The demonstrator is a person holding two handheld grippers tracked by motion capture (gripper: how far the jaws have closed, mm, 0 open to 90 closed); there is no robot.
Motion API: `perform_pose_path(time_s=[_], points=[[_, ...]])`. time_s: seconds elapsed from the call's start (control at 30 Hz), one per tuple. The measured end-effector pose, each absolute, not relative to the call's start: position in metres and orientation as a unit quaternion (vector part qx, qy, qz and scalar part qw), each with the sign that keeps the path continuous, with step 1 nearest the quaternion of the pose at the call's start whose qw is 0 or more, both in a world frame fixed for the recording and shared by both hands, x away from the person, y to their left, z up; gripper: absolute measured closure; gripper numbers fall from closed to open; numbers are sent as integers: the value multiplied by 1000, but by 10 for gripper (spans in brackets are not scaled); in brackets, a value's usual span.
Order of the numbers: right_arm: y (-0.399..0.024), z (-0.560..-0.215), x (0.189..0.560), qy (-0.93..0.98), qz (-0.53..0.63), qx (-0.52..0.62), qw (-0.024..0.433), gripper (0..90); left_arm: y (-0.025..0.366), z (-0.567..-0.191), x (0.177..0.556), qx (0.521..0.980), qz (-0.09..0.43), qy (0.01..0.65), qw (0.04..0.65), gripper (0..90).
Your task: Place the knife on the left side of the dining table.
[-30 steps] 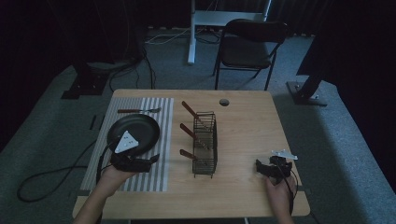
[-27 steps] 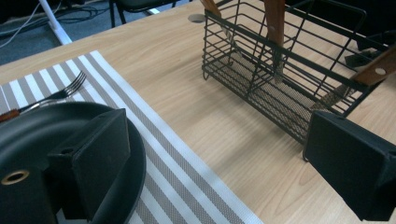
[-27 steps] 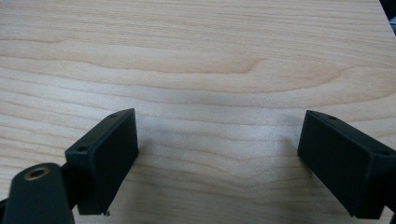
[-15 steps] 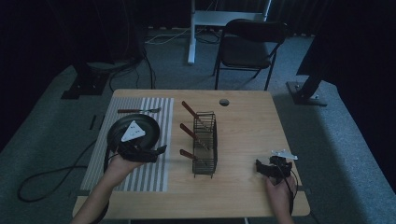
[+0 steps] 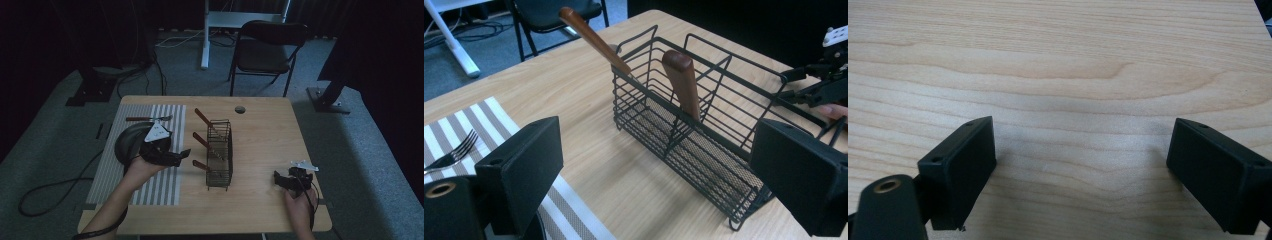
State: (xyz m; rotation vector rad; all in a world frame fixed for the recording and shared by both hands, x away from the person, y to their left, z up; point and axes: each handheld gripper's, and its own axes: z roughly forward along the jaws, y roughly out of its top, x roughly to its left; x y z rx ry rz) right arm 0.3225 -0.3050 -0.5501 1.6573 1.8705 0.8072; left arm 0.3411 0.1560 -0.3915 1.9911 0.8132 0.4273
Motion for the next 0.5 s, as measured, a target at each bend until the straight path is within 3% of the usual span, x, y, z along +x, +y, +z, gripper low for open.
perform_pose_path(time_s=[0.3,0.5], points=[[-305,-550,323,689,297,610,255,113,139,-390,351,807,156,329,464,79],[-305,-550,323,689,297,610,256,113,132,-392,356,803,149,337,468,140]])
